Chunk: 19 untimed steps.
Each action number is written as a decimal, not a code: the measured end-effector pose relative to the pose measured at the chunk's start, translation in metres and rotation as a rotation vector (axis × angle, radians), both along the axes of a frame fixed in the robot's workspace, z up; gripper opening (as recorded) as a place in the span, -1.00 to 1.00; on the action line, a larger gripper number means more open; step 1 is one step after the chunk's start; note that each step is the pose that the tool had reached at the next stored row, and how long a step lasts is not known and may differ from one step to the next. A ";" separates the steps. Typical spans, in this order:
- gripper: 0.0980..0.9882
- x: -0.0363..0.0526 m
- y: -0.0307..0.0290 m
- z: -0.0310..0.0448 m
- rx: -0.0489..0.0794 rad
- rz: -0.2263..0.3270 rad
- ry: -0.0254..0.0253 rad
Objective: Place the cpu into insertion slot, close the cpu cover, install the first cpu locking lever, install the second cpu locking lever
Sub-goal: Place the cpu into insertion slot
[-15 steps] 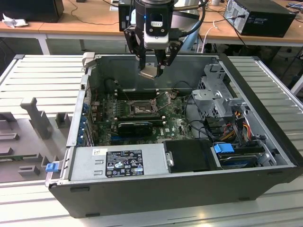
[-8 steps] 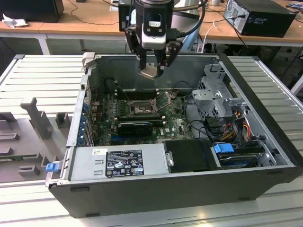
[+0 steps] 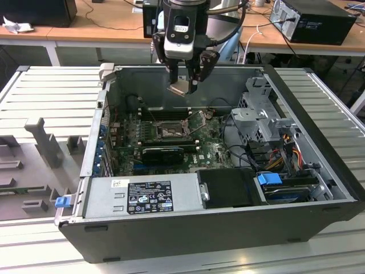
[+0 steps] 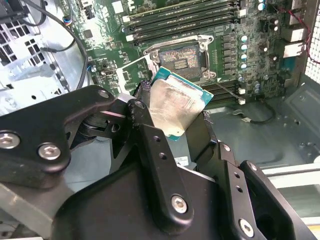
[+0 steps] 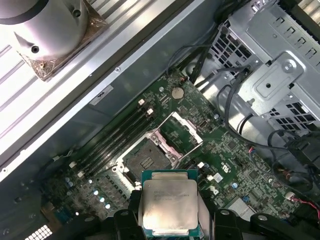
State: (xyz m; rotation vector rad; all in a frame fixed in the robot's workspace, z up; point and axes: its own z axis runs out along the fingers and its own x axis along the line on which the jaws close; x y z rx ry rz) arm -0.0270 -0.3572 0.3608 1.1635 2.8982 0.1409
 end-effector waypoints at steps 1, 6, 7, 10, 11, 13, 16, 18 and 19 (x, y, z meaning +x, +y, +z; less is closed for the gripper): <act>-0.03 0.0000 0.0000 0.0000 0.000 -0.005 0.0000; -0.03 0.0000 0.0000 -0.0003 0.000 -0.032 0.0000; -0.03 0.0000 0.0000 -0.0005 0.000 -0.037 0.0000; -0.03 0.0000 0.0000 -0.0015 0.000 -0.055 0.0001; -0.03 0.0000 0.0000 -0.0032 0.000 -0.058 0.0000; -0.03 0.0000 0.0000 -0.0055 0.000 -0.059 0.0000; -0.03 0.0000 0.0000 -0.0112 0.000 -0.060 0.0000; -0.03 0.0000 0.0000 -0.0118 -0.001 -0.065 0.0001; -0.03 0.0000 0.0000 -0.0120 -0.001 -0.075 0.0000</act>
